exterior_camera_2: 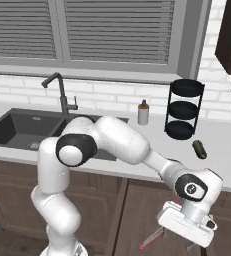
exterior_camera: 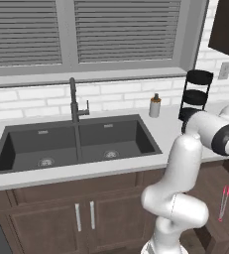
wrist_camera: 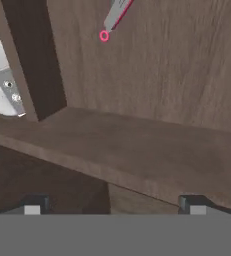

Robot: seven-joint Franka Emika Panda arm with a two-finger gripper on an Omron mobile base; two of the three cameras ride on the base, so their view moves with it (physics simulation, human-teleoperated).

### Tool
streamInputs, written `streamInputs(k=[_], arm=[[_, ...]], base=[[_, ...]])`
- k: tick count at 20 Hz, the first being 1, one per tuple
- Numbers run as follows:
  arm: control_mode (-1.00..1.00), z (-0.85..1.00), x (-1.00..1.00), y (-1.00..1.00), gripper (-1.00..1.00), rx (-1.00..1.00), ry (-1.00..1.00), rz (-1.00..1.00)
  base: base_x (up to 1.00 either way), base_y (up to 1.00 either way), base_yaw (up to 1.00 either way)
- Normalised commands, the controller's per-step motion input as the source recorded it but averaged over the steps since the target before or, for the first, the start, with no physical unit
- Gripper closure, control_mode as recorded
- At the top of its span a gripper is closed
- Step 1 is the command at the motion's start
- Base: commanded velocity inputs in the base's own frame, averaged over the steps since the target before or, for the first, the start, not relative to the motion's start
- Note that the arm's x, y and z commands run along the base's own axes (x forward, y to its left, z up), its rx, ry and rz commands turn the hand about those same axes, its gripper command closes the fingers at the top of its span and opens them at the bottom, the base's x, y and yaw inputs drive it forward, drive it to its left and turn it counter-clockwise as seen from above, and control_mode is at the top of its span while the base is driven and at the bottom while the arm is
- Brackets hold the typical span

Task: Pick the tongs from the drawer and place it on the counter.

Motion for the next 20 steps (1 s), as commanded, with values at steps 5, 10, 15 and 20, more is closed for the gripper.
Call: streamInputs(k=[5,10,15,20], arm=[[-1.0,0.48,0.36,0.65,-1.0,-0.01,-0.27,-0.16],[-1.0,0.03,0.23,0.58,-1.0,-0.14,0.05,-0.39],[-1.0,-0.09,0.25,0.34,-1.0,-0.18,0.13,-0.32],[-1.0,-0.11,0.36,0.0,-1.0,-0.17,0.2,-0.23]], base=[[0.0,0.0,0.0],[0.0,0.0,0.0],[0.0,0.0,0.0],[0.0,0.0,0.0]])
